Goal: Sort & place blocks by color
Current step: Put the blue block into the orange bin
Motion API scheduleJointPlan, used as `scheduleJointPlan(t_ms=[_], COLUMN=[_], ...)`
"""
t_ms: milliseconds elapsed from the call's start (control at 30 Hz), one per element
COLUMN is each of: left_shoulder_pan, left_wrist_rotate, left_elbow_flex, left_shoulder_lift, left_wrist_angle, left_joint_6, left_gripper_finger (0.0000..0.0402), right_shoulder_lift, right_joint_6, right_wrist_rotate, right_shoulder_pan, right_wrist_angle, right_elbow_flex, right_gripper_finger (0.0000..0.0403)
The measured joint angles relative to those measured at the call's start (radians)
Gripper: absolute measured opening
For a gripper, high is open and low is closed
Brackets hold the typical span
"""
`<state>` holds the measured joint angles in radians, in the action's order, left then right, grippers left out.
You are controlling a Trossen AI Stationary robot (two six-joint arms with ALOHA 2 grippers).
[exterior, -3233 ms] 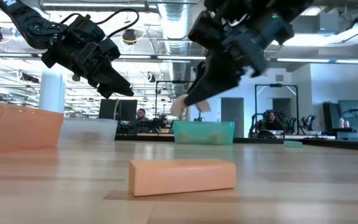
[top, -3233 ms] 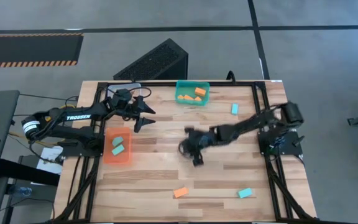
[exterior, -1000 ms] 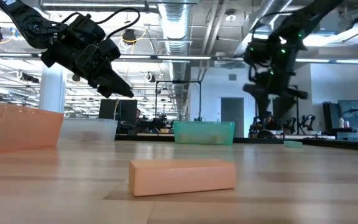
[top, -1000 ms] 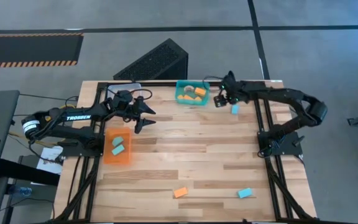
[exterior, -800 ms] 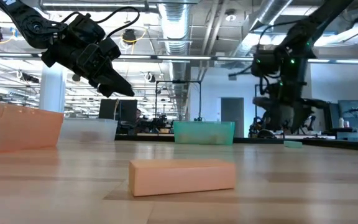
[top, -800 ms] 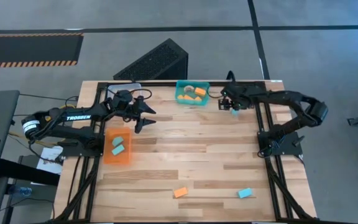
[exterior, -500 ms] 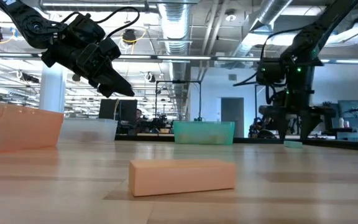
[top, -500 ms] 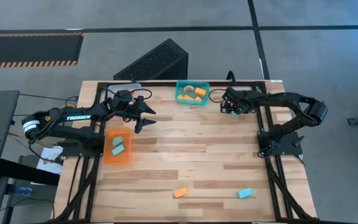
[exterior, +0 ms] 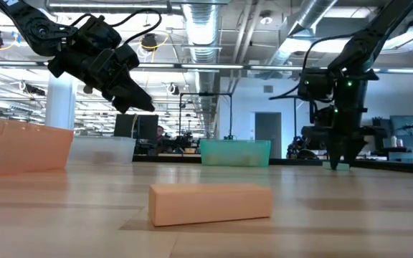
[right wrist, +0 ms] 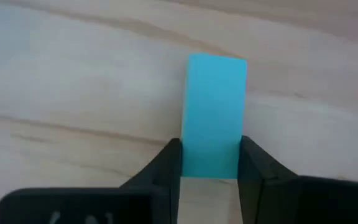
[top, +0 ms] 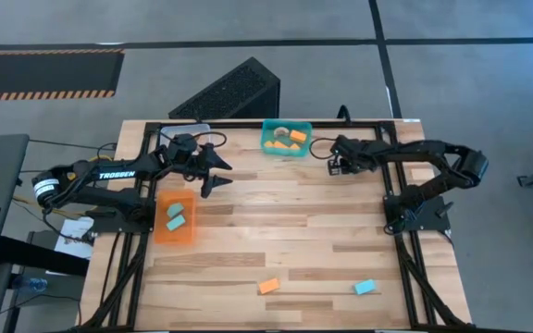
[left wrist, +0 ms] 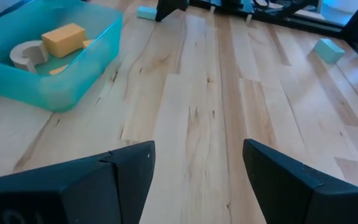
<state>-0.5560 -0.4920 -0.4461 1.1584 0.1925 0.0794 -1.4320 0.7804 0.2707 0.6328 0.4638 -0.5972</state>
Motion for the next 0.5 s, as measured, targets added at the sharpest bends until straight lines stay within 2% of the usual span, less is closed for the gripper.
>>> scheduleJointPlan(t_ms=[100, 167, 267, 400, 500], left_shoulder_pan=[-0.001, -0.001, 0.017, 0.058, 0.089], left_wrist_rotate=[0.002, -0.001, -0.057, -0.120, -0.132], left_elbow_flex=[0.000, 0.000, 0.002, 0.034, 0.064], left_shoulder_lift=[0.000, 0.004, 0.025, 0.075, 0.136], left_wrist_angle=[0.000, 0.001, 0.012, 0.147, 0.336], left_joint_6=[-0.075, -0.178, -0.295, -0.445, -0.653], left_gripper_finger=[0.0229, 0.0229, 0.0229, 0.0229, 0.0229], right_shoulder_lift=[0.006, 0.015, 0.027, 0.028, 0.018], right_joint_6=[-0.079, -0.113, -0.195, -0.259, -0.317], right_wrist_rotate=[-0.003, 0.015, 0.071, 0.182, 0.264], right_shoulder_pan=[-0.033, -0.080, -0.184, -0.356, -0.491], right_wrist_angle=[-0.047, -0.083, -0.164, -0.304, -0.438], right_elbow_flex=[0.002, 0.003, 0.003, 0.002, 0.002], right_gripper_finger=[0.0103, 0.0103, 0.0103, 0.0103, 0.0103])
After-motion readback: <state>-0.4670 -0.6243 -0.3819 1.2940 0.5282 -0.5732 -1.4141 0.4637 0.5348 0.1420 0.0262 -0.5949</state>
